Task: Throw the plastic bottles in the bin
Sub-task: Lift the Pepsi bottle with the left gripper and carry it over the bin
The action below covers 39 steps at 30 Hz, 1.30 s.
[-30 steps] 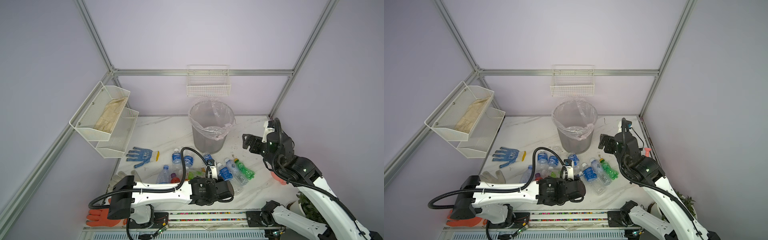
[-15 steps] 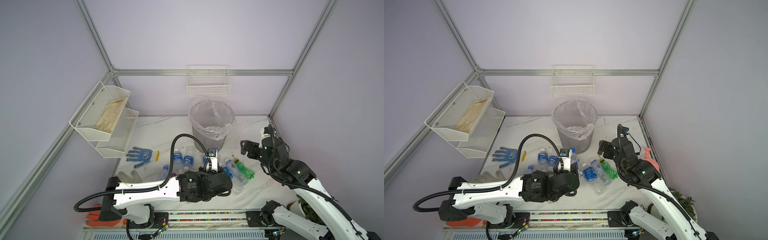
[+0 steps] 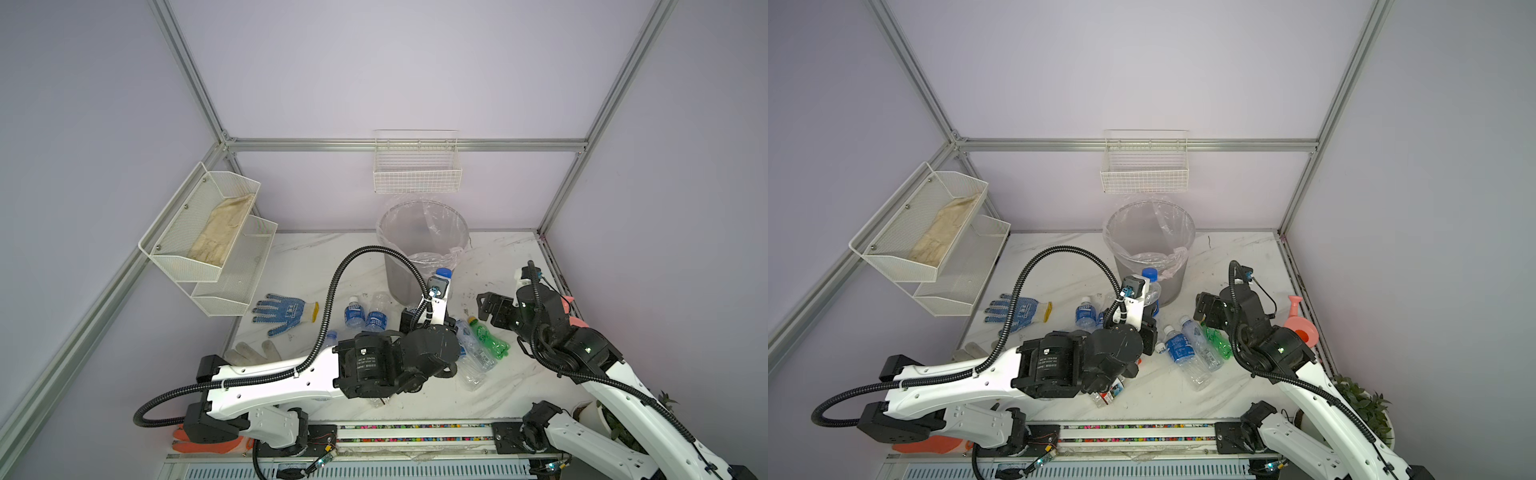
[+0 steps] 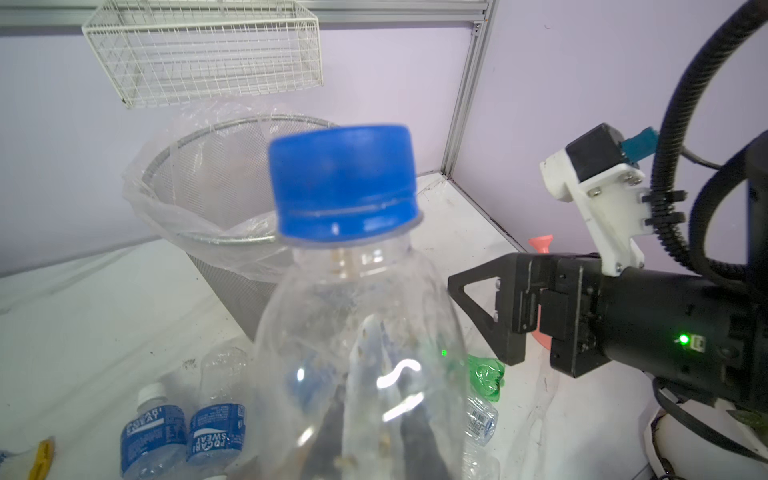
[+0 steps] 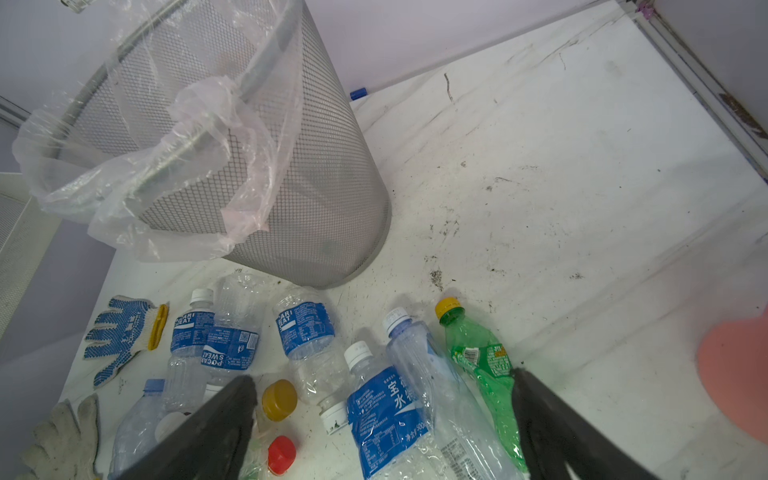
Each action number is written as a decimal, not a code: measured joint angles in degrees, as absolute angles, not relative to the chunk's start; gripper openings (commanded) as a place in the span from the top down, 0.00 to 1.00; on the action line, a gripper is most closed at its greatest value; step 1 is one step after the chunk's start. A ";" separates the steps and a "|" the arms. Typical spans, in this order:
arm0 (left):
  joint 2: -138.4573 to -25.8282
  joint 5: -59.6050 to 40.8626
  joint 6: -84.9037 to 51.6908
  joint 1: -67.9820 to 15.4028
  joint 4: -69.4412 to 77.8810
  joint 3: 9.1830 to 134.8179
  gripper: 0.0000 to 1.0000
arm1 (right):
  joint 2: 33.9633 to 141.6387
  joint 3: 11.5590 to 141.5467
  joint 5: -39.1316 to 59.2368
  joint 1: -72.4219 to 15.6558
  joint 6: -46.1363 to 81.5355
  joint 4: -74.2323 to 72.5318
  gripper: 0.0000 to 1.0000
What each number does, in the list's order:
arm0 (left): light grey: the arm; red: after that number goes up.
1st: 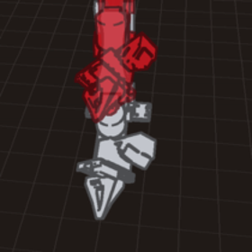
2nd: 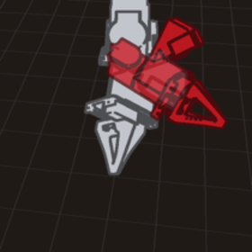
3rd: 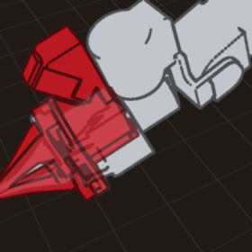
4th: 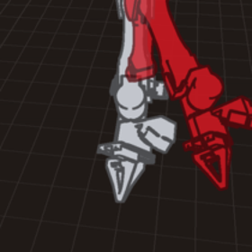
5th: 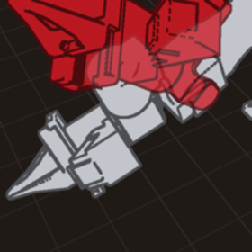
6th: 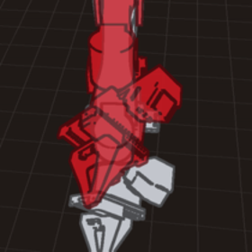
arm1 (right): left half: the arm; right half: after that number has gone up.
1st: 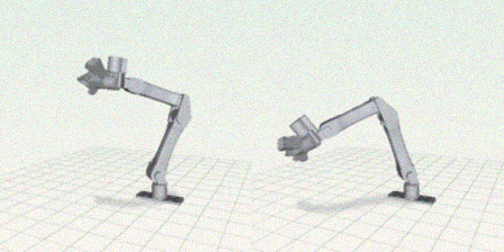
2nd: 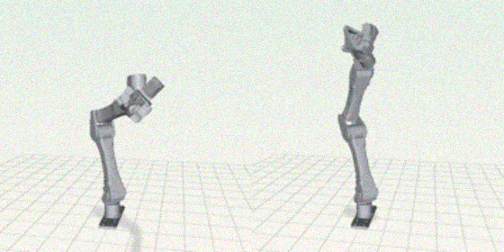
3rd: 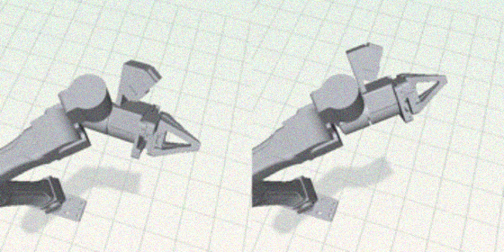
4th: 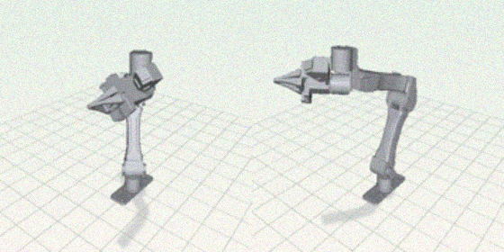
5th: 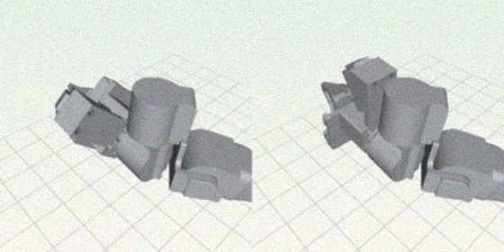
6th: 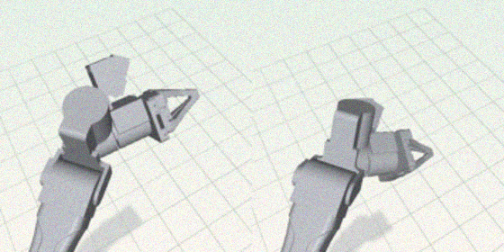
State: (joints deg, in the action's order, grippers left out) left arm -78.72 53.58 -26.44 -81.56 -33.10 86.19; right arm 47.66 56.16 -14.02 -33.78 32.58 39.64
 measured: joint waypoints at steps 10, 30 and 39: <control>-78.04 54.72 -9.13 -81.56 -24.71 90.96 0.90 | 47.40 54.85 -12.53 -33.78 33.28 39.40 0.03; -77.78 52.58 6.20 -78.19 -16.51 97.89 0.90 | 47.55 54.46 -11.46 -33.78 33.82 38.35 0.03; -78.02 46.78 4.47 -71.37 -18.94 101.45 0.90 | 47.59 54.43 -11.27 -33.78 33.82 38.35 0.03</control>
State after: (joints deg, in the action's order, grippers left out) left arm -78.02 46.78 4.47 -71.37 -18.94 101.45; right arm 47.59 54.43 -11.27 -33.78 33.82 38.35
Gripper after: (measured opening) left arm 0.143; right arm 0.975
